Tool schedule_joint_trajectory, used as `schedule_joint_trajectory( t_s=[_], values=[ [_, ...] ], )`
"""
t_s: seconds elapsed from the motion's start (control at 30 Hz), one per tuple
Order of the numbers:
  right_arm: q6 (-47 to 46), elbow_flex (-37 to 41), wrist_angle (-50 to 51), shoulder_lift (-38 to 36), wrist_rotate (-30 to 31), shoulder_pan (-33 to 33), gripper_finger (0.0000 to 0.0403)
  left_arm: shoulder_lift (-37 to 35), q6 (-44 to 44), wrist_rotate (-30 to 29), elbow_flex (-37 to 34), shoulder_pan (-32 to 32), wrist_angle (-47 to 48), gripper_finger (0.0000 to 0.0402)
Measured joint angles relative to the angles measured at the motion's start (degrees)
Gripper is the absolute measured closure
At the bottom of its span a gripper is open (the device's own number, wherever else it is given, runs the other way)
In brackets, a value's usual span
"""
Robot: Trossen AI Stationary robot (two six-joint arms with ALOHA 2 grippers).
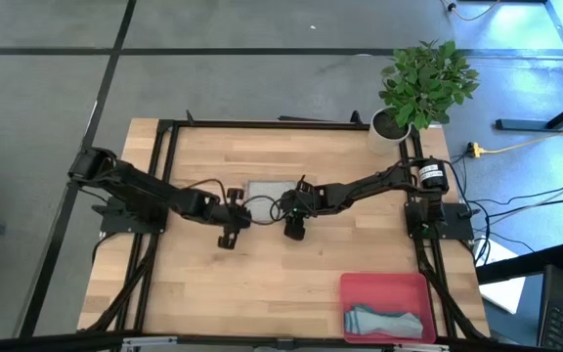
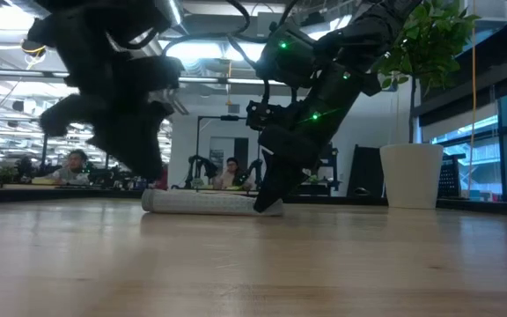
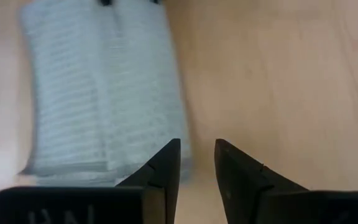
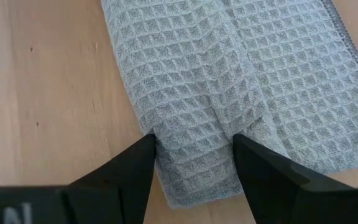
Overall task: Roll microfiber towels into tight, uniform cylinder then place into a basket
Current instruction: Roll the gray towel
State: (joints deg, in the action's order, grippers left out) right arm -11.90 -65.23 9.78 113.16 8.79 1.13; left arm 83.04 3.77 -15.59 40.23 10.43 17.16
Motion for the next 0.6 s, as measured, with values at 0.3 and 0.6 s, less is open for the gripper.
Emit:
schedule_joint_trajectory(
  t_s=[0.3,0.6],
  values=[
    [0.06,0.02,-0.24,0.04,0.01,0.00,0.0185,2.24,1.07,-3.51,0.00,2.41,-0.49,0.0311],
    [-0.05,0.04,-0.44,0.04,0.01,0.00,0.0185,2.24,1.02,-3.83,0.02,2.01,-0.96,0.0277]
  ],
)
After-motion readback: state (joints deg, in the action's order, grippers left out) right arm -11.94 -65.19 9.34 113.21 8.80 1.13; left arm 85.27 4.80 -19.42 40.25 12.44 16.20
